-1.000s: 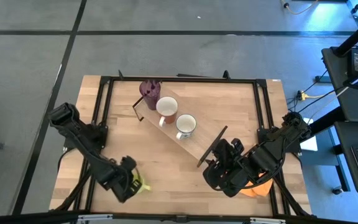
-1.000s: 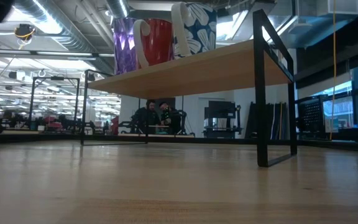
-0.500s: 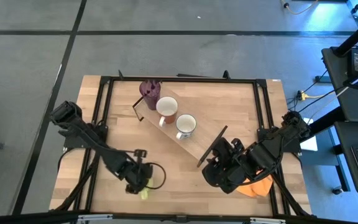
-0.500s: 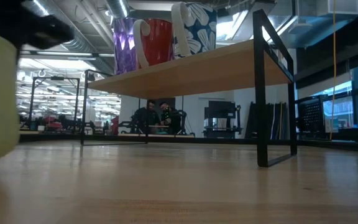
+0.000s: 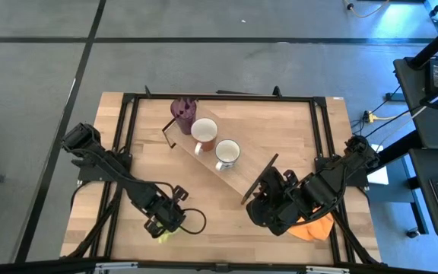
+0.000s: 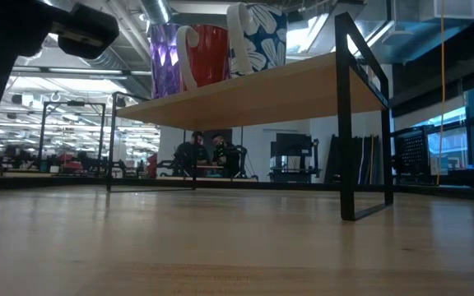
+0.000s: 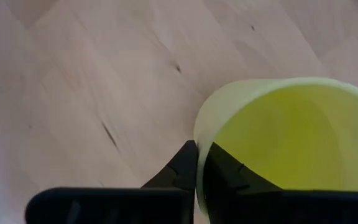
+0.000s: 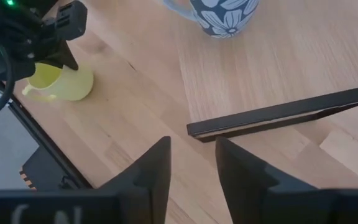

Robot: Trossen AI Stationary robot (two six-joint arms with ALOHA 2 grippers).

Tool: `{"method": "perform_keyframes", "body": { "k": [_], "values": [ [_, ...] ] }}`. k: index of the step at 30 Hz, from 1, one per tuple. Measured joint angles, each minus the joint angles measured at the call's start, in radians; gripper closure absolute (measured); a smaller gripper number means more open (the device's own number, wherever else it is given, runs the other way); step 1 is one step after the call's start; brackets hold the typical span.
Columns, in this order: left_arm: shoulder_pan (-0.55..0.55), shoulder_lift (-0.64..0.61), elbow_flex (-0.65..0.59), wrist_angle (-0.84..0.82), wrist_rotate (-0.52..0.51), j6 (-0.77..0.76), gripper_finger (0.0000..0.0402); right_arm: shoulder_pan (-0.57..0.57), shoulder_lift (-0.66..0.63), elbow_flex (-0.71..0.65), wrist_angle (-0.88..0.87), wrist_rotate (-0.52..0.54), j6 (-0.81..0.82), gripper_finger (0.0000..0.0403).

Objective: Stack small to large cups/mugs on shelf
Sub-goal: Put the yellow mug on the shelf

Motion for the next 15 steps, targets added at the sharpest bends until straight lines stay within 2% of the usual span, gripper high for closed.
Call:
{"method": "perform_keyframes", "body": {
  "k": [4,9,12,15],
  "values": [
    [0.000,0.002,0.014,-0.026,0.001,-0.049,0.0374,-0.009,0.000,0.000,-0.001,0.000,0.012,0.0266],
    [0.000,0.002,0.102,-0.087,-0.076,-0.118,0.0356,-0.021,0.000,0.000,-0.003,0.000,0.018,0.0252],
    [0.001,-0.001,0.151,-0.118,-0.080,-0.134,0.0347,-0.025,0.000,0.000,-0.003,-0.008,0.003,0.0243],
    [0.008,-0.001,0.174,-0.199,-0.079,-0.256,0.0339,-0.028,0.000,0.000,-0.005,-0.008,-0.001,0.0240]
  ]
}}
